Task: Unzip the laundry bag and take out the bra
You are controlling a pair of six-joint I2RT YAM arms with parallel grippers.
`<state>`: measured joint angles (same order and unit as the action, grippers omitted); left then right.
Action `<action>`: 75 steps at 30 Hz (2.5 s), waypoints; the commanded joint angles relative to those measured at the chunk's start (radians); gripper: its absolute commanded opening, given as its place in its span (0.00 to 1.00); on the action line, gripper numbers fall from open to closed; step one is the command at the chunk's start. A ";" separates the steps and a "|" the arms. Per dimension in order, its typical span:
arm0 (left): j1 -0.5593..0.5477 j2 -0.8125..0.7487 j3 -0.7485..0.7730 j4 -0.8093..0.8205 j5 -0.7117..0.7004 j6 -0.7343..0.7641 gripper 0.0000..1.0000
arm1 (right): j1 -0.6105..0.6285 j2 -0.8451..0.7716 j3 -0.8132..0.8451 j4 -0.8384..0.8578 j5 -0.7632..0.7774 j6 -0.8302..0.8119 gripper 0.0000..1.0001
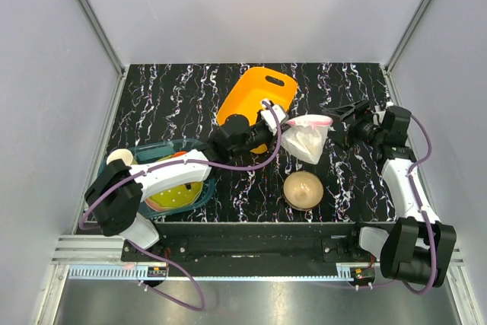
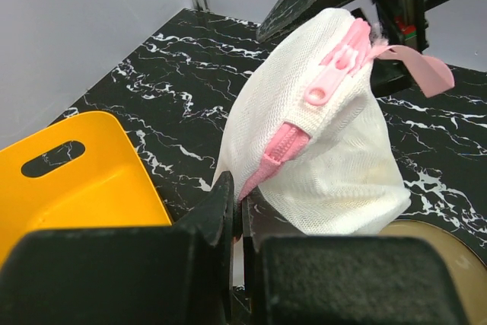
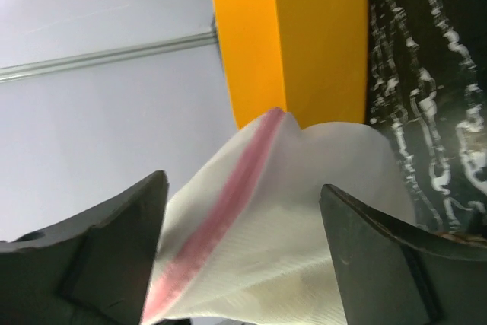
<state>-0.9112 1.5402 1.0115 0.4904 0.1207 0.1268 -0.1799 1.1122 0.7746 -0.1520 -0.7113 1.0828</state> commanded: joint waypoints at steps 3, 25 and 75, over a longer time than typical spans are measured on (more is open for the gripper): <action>0.000 -0.011 0.010 0.143 0.062 0.014 0.00 | -0.004 0.000 -0.035 0.307 -0.159 0.166 0.84; 0.000 -0.066 0.029 -0.091 0.131 0.074 0.80 | -0.006 0.040 0.037 0.298 -0.223 0.002 0.00; -0.226 0.064 -0.108 0.249 -0.237 0.556 0.62 | -0.006 0.095 -0.066 0.632 -0.329 0.318 0.00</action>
<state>-1.1339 1.6039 0.8803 0.6796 -0.1146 0.6662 -0.1852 1.2407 0.7063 0.4072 -1.0088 1.3716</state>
